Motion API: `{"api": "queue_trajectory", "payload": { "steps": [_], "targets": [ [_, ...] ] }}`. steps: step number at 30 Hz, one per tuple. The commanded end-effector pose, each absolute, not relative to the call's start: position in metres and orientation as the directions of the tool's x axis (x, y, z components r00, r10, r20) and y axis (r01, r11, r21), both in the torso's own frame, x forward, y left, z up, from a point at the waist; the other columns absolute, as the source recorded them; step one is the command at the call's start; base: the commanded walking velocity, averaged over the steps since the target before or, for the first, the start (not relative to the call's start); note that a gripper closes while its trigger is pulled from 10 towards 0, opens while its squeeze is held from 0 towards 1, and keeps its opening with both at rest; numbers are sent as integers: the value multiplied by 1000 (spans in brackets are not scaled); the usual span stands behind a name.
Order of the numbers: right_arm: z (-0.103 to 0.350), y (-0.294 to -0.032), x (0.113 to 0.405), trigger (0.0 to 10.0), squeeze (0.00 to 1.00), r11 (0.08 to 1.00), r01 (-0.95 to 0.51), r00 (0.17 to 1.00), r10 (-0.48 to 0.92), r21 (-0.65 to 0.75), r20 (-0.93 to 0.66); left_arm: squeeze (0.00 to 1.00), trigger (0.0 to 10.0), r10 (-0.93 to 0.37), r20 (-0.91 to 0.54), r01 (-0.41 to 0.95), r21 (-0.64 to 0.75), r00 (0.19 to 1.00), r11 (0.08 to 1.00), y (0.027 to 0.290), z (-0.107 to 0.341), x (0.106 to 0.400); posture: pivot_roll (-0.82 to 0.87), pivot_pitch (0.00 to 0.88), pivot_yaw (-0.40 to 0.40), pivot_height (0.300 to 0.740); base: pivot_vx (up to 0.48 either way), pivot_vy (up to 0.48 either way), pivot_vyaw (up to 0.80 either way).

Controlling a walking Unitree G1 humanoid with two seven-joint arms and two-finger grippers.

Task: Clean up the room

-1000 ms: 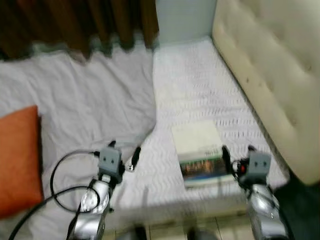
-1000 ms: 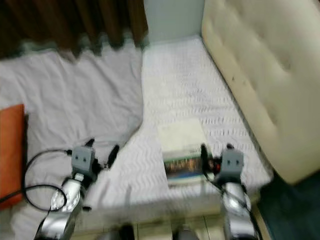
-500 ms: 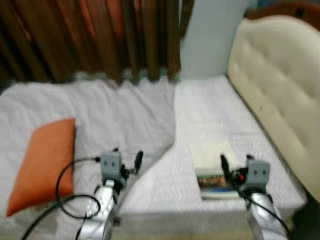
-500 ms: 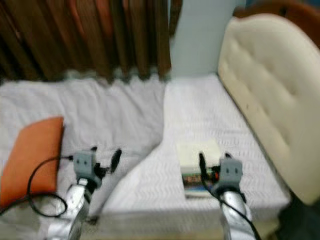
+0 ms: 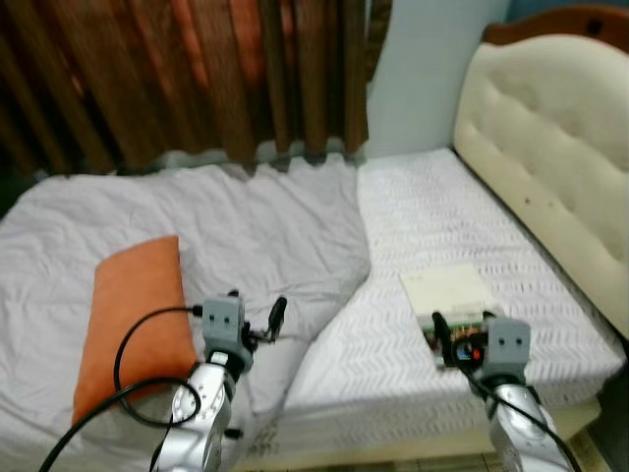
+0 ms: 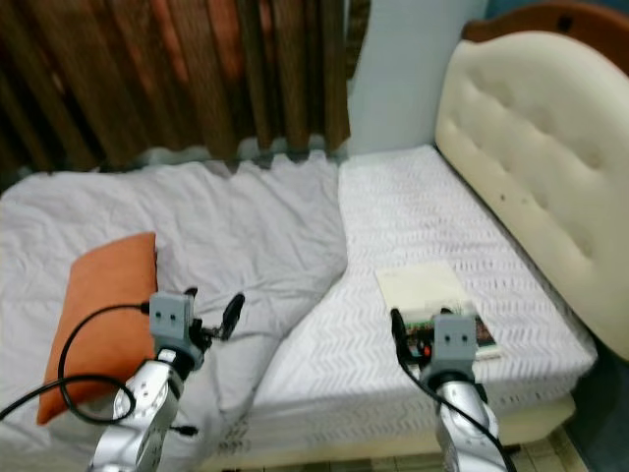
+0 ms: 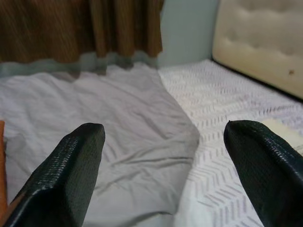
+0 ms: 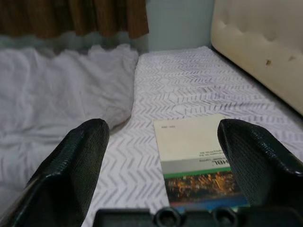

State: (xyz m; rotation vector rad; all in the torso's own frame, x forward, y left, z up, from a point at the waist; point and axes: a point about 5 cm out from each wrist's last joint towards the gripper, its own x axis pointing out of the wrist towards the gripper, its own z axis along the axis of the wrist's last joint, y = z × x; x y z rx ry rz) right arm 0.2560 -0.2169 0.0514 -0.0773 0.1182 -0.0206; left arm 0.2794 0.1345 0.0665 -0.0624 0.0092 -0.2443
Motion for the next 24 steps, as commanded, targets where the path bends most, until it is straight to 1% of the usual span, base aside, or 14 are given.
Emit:
{"api": "queue_trajectory", "payload": {
  "steps": [1, 3, 4, 8, 16, 21, 23, 24],
  "targets": [
    [57, -203, 256, 10000, 0, 993, -54, 994, 43, -102, -104, 0, 10000, -208, -10, 207, -54, 978, 977, 149, 61, 272, -92, 27, -5, 740, 0, 480, 0],
    [53, -202, 250, 10000, 0, 992, -77, 988, 63, -98, -139, 0, 10000, -195, -10, 194, -65, 981, 979, 150, 59, 268, -90, 35, -20, 740, 0, 480, 0],
    [50, -203, 247, 10000, 0, 992, -83, 985, 68, -92, -158, 0, 10000, -189, -13, 187, -69, 982, 980, 149, 57, 266, -91, 46, -40, 740, 0, 480, 0],
    [46, -208, 243, 10000, 0, 988, -118, 975, 96, -102, -200, 0, 10000, -171, -25, 168, -77, 985, 983, 146, 53, 263, -95, 51, -62, 740, 0, 480, 0],
    [48, -208, 251, 10000, 0, 988, -119, 975, 97, -99, -200, 0, 10000, -184, -23, 182, -66, 983, 981, 143, 54, 264, -81, 39, -54, 740, 0, 480, 0],
    [46, -201, 254, 10000, 0, 991, -122, 973, 107, -63, -203, 0, 10000, -146, -34, 144, -55, 989, 988, 151, 53, 265, -61, 19, -39, 740, 0, 480, 0],
    [45, -201, 254, 10000, 0, 991, -122, 973, 107, -58, -204, 0, 10000, -135, -37, 134, -30, 990, 991, 152, 52, 264, -57, 16, -35, 740, 0, 480, 0],
    [43, -199, 254, 10000, 0, 992, -117, 972, 105, -48, -208, 0, 10000, -121, -59, 121, -8, 991, 993, 151, 49, 262, -53, 10, -30, 740, 0, 0, 0]
  ]
}}
